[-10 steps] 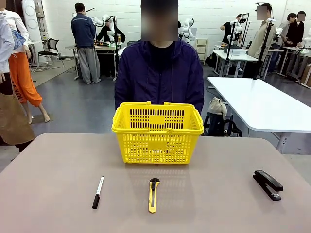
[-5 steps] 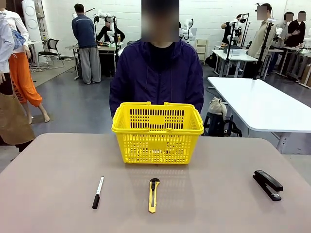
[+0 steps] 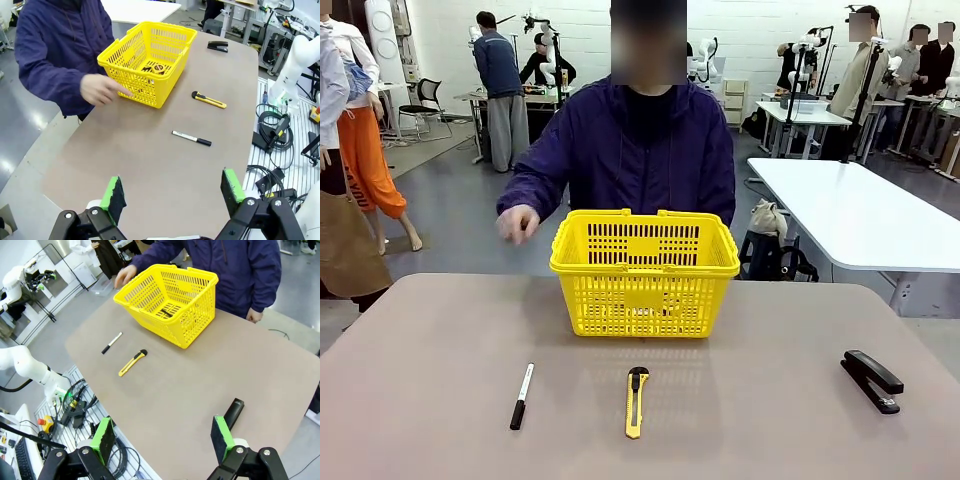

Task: Place the items the person wants into the basket.
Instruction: Pick up the item the person points to and place it in the Market Basket.

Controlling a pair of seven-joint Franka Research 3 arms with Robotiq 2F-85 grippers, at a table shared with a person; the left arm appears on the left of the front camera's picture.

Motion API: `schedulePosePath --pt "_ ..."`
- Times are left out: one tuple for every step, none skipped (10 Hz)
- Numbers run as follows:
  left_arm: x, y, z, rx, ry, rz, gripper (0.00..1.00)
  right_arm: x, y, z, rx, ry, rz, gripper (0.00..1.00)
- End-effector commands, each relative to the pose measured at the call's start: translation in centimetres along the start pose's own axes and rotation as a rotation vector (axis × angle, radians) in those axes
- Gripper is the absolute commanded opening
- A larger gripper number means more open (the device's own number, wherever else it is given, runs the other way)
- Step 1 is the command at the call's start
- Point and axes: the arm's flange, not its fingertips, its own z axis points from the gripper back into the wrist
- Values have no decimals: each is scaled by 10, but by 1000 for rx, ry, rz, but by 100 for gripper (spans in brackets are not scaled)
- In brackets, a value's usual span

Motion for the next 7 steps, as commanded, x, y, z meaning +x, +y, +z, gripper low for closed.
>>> schedulePosePath --pt "-2 -2 -1 -2 -22 -21 100 1 0 0 12 -10 0 100" --pt "-2 -2 -1 -2 -22 -21 100 1 0 0 12 -10 0 100" --pt "-2 -2 -1 -2 -22 -21 100 1 0 0 12 -10 0 100" --pt "-2 -2 -1 -2 -22 -21 100 1 0 0 12 -10 0 100" --pt "-2 -2 -1 -2 -22 -21 100 1 0 0 12 -10 0 100" --pt "-2 -2 -1 -2 -22 -21 100 1 0 0 12 -10 0 100" --pt "-2 -2 -1 -2 -22 -21 100 1 0 0 12 -10 0 100"
